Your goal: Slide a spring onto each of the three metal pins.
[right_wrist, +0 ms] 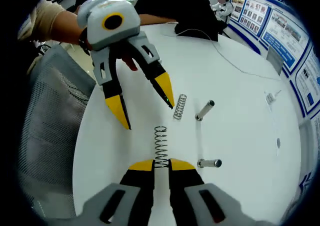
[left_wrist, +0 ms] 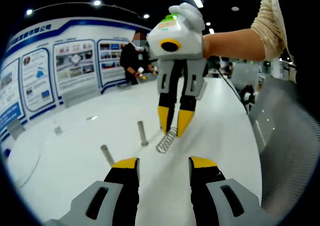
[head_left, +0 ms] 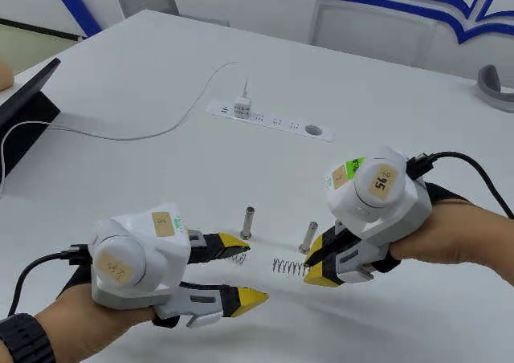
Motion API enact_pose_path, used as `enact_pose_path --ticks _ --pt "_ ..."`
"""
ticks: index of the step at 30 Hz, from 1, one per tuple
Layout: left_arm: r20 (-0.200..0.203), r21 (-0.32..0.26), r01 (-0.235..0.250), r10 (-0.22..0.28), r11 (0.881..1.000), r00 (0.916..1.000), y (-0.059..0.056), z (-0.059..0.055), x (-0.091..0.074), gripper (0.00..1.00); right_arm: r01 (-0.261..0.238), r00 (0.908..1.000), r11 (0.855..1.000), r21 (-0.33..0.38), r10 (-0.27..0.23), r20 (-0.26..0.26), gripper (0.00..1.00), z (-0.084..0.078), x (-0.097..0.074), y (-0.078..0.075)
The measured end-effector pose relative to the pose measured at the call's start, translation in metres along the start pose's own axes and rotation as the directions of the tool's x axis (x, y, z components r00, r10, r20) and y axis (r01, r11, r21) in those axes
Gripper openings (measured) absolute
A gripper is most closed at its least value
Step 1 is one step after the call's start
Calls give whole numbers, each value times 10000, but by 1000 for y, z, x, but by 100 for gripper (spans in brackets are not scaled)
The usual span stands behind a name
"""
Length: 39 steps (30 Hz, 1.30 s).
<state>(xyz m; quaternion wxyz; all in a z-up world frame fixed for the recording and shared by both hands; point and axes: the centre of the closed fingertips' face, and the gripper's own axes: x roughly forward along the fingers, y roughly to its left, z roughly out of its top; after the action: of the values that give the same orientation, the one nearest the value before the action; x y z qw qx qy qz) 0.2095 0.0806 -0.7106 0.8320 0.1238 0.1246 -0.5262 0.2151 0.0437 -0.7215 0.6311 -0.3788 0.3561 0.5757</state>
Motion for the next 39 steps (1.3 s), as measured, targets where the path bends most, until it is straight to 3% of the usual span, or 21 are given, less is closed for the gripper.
enact_pose_path --ticks 12,25,39 --pt "59 324 401 -403 9987 9992 -10 5 7 31 -354 9994 9962 -798 351 -52 12 15 0 14" --pt "32 681 691 -695 9953 9976 -17 5 10 13 -613 9979 9902 -1253 580 -294 12 14 0 22" --pt "-91 819 743 -738 9939 9972 -18 3 10 11 -512 9983 9858 -1600 459 -365 12 30 -14 24"
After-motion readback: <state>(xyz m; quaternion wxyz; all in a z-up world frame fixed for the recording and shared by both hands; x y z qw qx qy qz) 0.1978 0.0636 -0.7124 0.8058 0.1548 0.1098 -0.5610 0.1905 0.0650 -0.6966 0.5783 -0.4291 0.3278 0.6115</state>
